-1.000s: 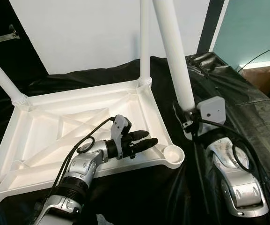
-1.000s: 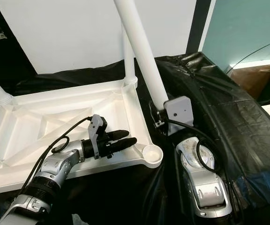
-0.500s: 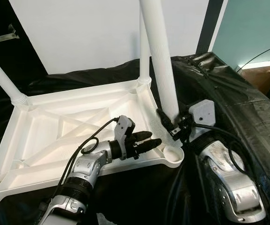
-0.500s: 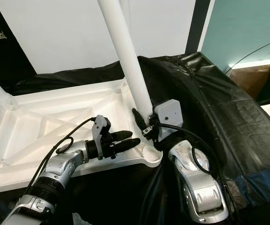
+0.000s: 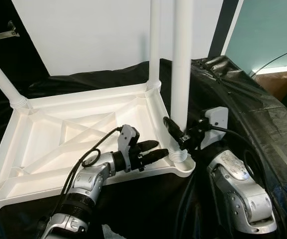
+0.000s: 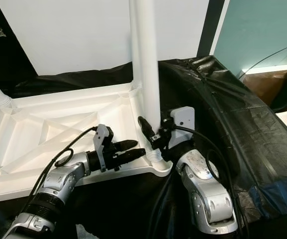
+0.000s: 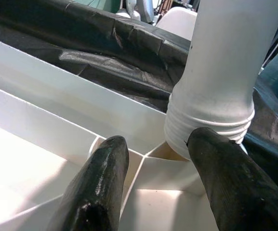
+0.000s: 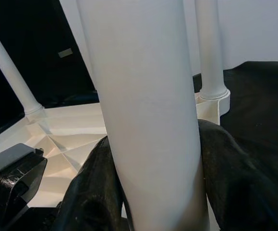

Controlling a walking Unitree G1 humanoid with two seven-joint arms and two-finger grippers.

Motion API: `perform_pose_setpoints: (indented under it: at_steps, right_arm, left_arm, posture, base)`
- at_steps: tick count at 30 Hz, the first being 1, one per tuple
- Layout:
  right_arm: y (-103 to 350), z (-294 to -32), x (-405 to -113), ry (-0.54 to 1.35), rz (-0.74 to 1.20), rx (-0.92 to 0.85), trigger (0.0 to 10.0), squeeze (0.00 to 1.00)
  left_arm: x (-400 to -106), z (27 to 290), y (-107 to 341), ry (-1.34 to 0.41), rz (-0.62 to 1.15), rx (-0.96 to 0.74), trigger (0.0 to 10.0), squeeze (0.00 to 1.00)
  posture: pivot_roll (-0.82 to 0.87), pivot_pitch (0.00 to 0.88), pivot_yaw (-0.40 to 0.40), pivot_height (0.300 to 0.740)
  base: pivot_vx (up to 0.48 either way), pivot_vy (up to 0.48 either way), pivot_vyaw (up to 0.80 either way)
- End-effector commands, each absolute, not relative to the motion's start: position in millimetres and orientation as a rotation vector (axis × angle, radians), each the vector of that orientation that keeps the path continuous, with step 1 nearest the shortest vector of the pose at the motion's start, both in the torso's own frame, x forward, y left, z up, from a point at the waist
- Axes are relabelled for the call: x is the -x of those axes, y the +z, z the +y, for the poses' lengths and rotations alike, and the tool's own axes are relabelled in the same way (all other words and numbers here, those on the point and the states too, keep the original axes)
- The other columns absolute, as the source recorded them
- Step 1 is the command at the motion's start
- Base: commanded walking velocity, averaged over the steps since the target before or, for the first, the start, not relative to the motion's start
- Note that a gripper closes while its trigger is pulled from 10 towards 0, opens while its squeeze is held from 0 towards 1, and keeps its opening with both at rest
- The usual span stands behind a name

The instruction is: Building children table

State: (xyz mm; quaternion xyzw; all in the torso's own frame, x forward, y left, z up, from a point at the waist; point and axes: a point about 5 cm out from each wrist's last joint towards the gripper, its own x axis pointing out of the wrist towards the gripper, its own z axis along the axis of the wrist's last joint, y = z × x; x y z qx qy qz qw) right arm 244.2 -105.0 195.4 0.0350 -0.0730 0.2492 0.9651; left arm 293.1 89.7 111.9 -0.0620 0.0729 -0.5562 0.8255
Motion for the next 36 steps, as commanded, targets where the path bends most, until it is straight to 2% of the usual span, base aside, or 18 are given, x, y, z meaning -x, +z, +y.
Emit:
perform_pose_setpoints:
  at_steps: [1,16,24,29,36]
  right_arm:
    - [190.1,-106.0,-238.1,0.517,-0.084,-0.131,10.0,0.0]
    - [172.8,-131.5,-218.5,0.444,0.026,-0.102,10.0,0.0]
    - [176.2,-141.7,-221.8,0.39,0.01,-0.031,10.0,0.0]
    - [171.8,-138.9,-228.0,0.402,0.012,-0.002,10.0,0.0]
    - [156.0,-119.1,-244.4,0.491,0.022,0.035,10.0,0.0]
  left_arm:
    - [-290.8,91.1,103.0,-1.155,0.201,0.142,10.0,0.0]
    - [-295.3,79.6,103.2,-1.182,0.199,0.143,10.0,0.0]
    - [-298.4,78.7,105.0,-1.192,0.197,0.134,10.0,0.0]
    - [-299.8,76.7,105.7,-1.198,0.192,0.132,10.0,0.0]
    - [-299.5,76.5,104.1,-1.19,0.185,0.125,10.0,0.0]
  posture:
    - [-0.13,0.063,0.008,0.74]
    - [-0.18,0.051,0.008,0.74]
    - [-0.2,0.04,0.024,0.74]
    - [-0.2,0.038,0.03,0.74]
    - [-0.18,0.039,0.032,0.74]
  base:
    - [0.0,0.0,0.0]
    - [0.0,0.0,0.0]
    - [0.0,0.0,0.0]
    - [0.0,0.0,0.0]
    - [0.0,0.0,0.0]
